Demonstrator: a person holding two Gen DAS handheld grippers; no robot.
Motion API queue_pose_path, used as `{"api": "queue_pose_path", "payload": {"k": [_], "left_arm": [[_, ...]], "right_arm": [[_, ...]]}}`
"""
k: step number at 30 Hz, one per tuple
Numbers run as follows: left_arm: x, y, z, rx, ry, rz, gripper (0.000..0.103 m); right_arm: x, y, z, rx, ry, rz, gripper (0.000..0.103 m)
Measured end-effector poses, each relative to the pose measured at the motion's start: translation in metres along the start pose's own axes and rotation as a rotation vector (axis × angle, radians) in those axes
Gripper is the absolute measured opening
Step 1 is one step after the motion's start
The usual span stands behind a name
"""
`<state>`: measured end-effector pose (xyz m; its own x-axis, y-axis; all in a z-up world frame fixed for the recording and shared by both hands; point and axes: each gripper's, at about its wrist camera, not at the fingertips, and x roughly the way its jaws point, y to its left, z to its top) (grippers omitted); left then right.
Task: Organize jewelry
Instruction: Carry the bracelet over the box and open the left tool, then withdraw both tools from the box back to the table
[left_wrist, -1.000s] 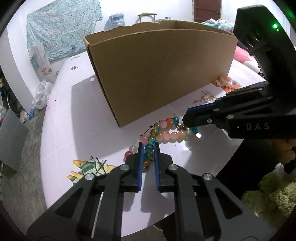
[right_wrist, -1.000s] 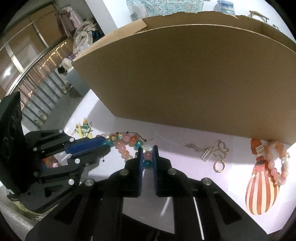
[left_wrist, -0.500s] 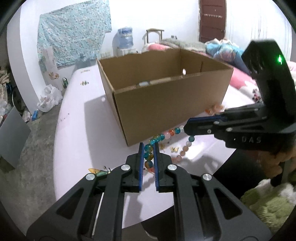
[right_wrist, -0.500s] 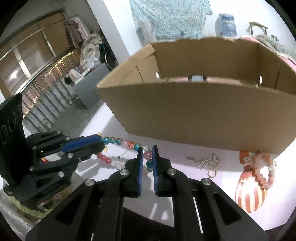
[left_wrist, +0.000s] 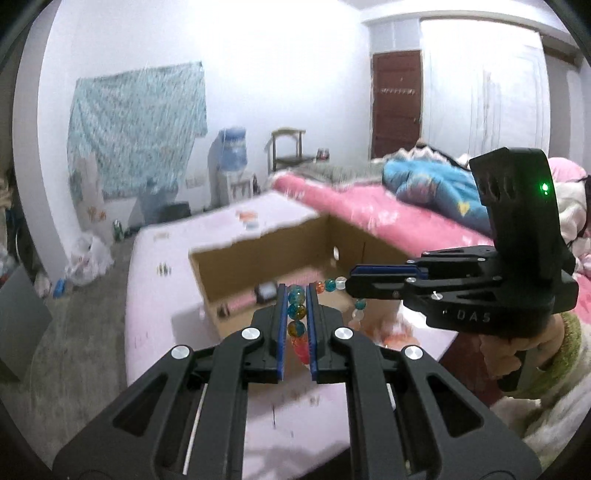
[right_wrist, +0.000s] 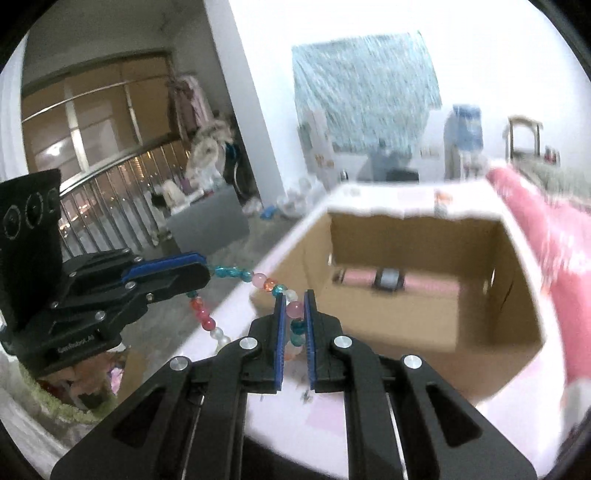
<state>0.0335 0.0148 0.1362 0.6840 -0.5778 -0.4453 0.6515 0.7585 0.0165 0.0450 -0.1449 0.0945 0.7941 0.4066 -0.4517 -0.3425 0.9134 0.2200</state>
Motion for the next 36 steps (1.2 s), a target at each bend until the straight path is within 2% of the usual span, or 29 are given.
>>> {"api": "queue_pose_path", "payload": {"k": [3, 6, 10, 15, 19, 21, 22, 23, 26, 31, 36], "left_arm": [[0.013, 0.003, 0.023, 0.019, -0.028, 0.008, 0.009], [0.04, 0.015, 0.038, 0.014, -0.007, 0.014, 0.009], [0.095, 0.04, 0.039, -0.045, 0.116, 0.017, 0.009], [0.143, 0.066, 0.017, -0.115, 0.269, 0.035, 0.009], [0.155, 0.074, 0.0, -0.134, 0.356, 0.037, 0.009], [0.157, 0.075, -0.004, -0.14, 0.368, 0.047, 0.016], [0.157, 0.077, -0.005, -0.146, 0.365, 0.053, 0.027], [0.156, 0.079, -0.005, -0.149, 0.357, 0.064, 0.032], [0.146, 0.081, -0.004, -0.152, 0.326, 0.085, 0.034], [0.13, 0.084, 0.003, -0.134, 0.272, 0.129, 0.039], [0.094, 0.086, 0.004, -0.161, 0.204, 0.168, 0.053]], "right_arm": [[0.006, -0.01, 0.027, -0.021, -0.025, -0.005, 0.01], [0.024, -0.027, 0.05, -0.026, -0.007, -0.02, 0.01], [0.075, -0.057, 0.065, 0.027, 0.129, 0.001, 0.01], [0.135, -0.08, 0.054, 0.086, 0.324, 0.035, 0.01], [0.172, -0.084, 0.04, 0.104, 0.487, 0.015, 0.01], [0.182, -0.089, 0.035, 0.128, 0.536, 0.006, 0.011], [0.187, -0.092, 0.035, 0.145, 0.549, 0.008, 0.011], [0.186, -0.093, 0.032, 0.159, 0.546, 0.01, 0.012], [0.183, -0.098, 0.031, 0.186, 0.519, 0.005, 0.019], [0.159, -0.103, 0.038, 0.177, 0.457, -0.02, 0.021], [0.1, -0.102, 0.042, 0.167, 0.329, -0.02, 0.04]]}}
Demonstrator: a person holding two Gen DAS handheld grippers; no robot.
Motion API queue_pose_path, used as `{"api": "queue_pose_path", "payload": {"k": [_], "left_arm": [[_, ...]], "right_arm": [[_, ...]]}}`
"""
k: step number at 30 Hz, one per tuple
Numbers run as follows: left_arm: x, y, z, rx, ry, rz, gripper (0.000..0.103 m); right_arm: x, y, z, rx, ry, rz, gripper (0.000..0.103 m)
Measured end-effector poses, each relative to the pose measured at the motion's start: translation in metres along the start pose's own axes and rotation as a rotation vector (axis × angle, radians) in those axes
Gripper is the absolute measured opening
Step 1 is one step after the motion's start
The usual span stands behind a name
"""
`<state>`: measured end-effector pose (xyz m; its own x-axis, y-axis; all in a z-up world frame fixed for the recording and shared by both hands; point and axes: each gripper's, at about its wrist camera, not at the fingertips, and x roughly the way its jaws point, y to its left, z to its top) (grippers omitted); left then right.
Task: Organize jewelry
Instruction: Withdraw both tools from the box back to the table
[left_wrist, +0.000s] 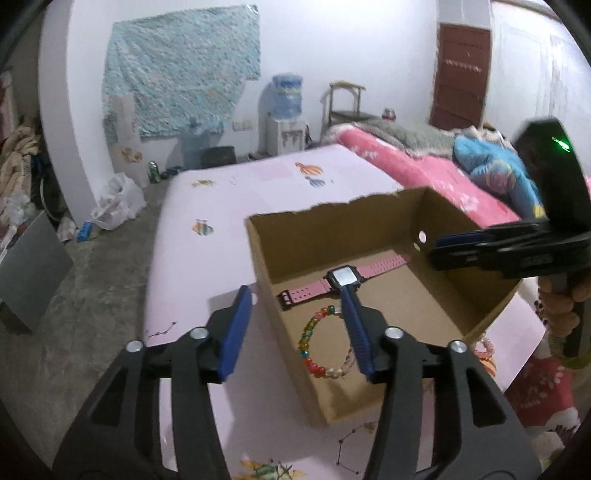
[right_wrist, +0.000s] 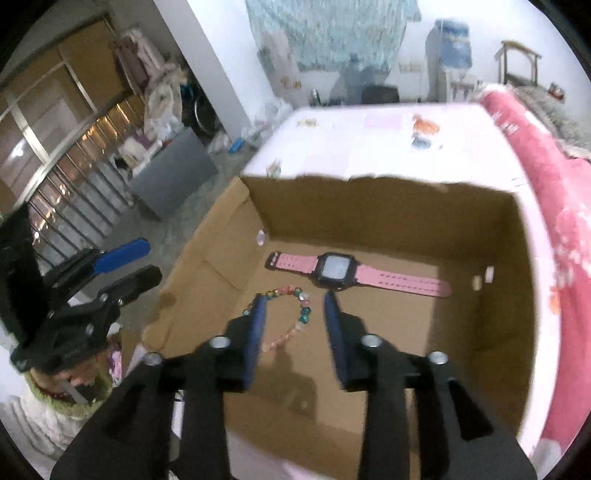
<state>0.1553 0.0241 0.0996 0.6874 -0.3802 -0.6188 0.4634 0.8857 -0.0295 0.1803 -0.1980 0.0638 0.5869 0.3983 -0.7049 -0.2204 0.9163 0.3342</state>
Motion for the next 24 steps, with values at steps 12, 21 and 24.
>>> {"api": "queue_pose_path", "payload": {"k": [12, 21, 24], "left_arm": [[-0.02, -0.018, -0.102, -0.015, 0.175, -0.005, 0.085], [0.028, -0.063, -0.151, 0.073, 0.354, 0.064, 0.087], [0.033, -0.062, -0.151, 0.05, 0.351, 0.086, 0.093]], "right_arm": [[-0.035, 0.011, -0.137, 0.057, -0.007, 0.044, 0.072], [0.018, 0.02, -0.188, 0.055, 0.131, -0.104, 0.072], [0.02, 0.015, -0.187, 0.08, 0.122, -0.11, 0.072]]}}
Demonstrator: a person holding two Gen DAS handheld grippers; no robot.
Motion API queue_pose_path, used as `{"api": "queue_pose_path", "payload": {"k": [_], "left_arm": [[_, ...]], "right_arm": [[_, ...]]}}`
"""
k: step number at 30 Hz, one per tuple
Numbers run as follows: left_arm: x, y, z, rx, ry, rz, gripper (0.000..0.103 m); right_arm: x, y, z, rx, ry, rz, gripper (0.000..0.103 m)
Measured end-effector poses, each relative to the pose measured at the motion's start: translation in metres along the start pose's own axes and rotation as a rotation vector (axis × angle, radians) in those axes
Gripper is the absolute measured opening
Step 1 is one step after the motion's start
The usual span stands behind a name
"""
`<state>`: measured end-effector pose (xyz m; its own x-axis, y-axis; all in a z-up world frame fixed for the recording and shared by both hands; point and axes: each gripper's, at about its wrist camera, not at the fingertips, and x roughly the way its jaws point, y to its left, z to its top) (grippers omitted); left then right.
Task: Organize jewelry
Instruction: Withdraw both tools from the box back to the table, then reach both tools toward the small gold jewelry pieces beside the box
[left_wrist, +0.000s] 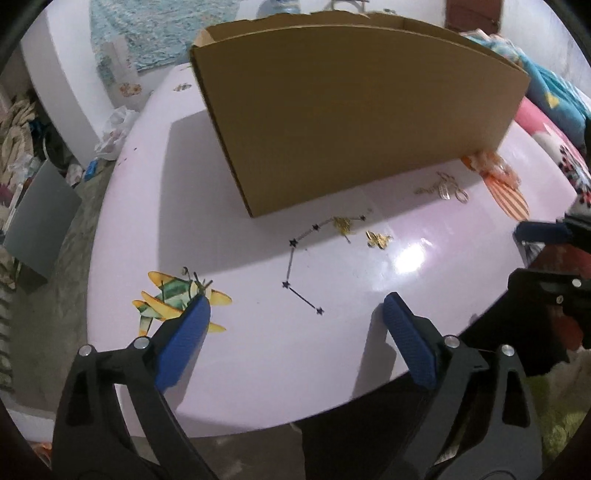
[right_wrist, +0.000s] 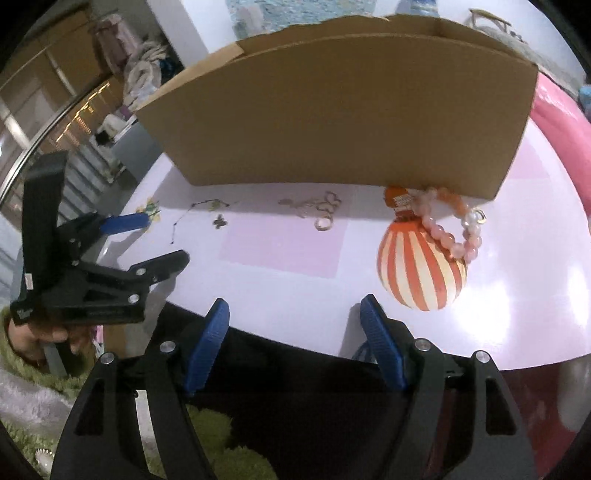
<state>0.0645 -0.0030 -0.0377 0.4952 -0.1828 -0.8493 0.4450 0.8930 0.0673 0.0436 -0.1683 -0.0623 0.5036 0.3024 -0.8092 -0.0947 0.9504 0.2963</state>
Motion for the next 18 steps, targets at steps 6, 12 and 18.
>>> {"api": "queue_pose_path", "payload": {"k": [6, 12, 18], "left_arm": [[0.003, 0.01, -0.004, -0.047, -0.01, -0.04, 0.096], [0.004, 0.01, -0.004, -0.055, 0.003, -0.037, 0.096], [0.011, 0.014, 0.001, -0.007, 0.004, -0.068, 0.096]], "right_arm": [[0.0, -0.003, -0.006, 0.022, -0.016, 0.025, 0.087], [0.003, -0.008, -0.004, 0.074, -0.023, 0.086, 0.096], [0.002, -0.007, -0.007, 0.094, -0.03, 0.077, 0.097]]}}
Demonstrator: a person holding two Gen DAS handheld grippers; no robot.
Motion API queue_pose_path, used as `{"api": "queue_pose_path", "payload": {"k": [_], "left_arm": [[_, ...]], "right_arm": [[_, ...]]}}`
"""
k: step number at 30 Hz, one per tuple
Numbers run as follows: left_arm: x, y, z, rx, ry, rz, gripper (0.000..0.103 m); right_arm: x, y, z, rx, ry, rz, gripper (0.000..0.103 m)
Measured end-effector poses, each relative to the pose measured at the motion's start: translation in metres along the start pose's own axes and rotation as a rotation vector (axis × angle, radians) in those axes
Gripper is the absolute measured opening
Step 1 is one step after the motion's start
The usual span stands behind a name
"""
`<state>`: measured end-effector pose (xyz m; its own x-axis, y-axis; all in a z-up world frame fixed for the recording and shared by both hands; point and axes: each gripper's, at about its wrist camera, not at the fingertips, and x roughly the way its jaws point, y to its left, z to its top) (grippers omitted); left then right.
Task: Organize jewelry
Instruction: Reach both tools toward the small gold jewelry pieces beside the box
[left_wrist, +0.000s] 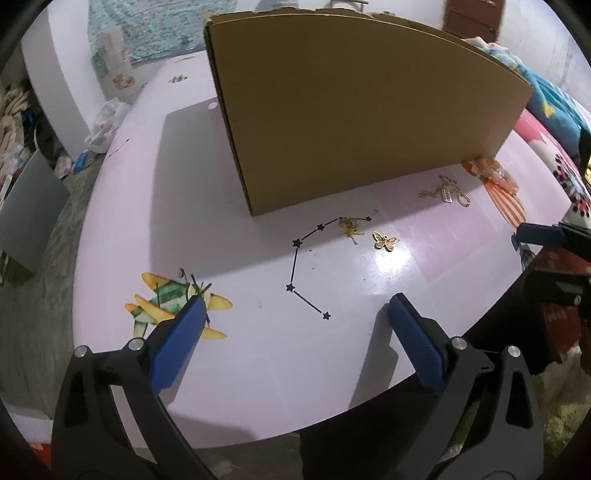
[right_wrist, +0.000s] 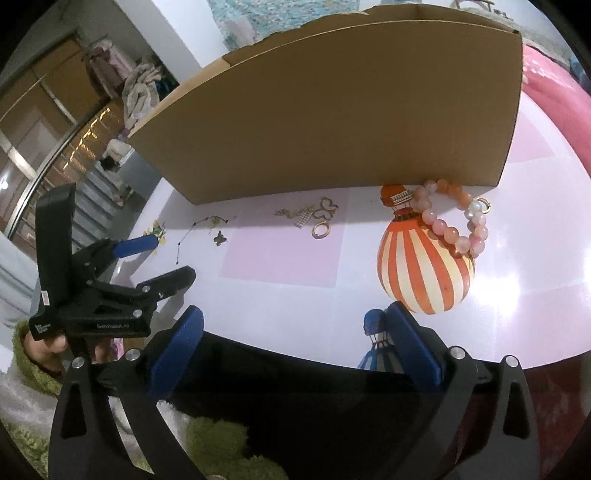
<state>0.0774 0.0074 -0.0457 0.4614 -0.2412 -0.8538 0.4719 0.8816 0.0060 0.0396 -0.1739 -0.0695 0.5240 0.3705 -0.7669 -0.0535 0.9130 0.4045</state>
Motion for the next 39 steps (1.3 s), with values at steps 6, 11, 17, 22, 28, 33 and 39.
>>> {"api": "queue_pose_path", "payload": {"k": [6, 11, 17, 22, 28, 33, 39], "left_arm": [[0.001, 0.003, -0.001, 0.001, -0.016, 0.004, 0.096], [-0.001, -0.004, -0.007, -0.006, -0.012, 0.008, 0.096], [0.0, -0.004, -0.004, -0.009, -0.02, 0.014, 0.096], [0.0, -0.005, -0.002, -0.012, -0.001, 0.014, 0.096], [0.0, -0.005, -0.001, -0.011, 0.002, 0.012, 0.096], [0.0, -0.004, 0.0, -0.005, -0.001, 0.011, 0.096], [-0.007, -0.012, -0.002, 0.033, -0.063, 0.046, 0.096]], "right_arm": [[0.0, -0.001, -0.002, 0.014, -0.017, 0.006, 0.097], [-0.001, -0.001, -0.001, 0.019, -0.02, -0.005, 0.097], [0.001, -0.002, 0.0, 0.023, -0.013, -0.007, 0.097], [0.003, 0.001, 0.002, 0.017, -0.001, -0.03, 0.097], [0.004, 0.002, 0.002, 0.002, 0.002, -0.041, 0.097], [0.004, 0.001, 0.001, 0.009, -0.003, -0.027, 0.097], [0.004, -0.003, 0.001, 0.011, 0.003, -0.012, 0.097]]}}
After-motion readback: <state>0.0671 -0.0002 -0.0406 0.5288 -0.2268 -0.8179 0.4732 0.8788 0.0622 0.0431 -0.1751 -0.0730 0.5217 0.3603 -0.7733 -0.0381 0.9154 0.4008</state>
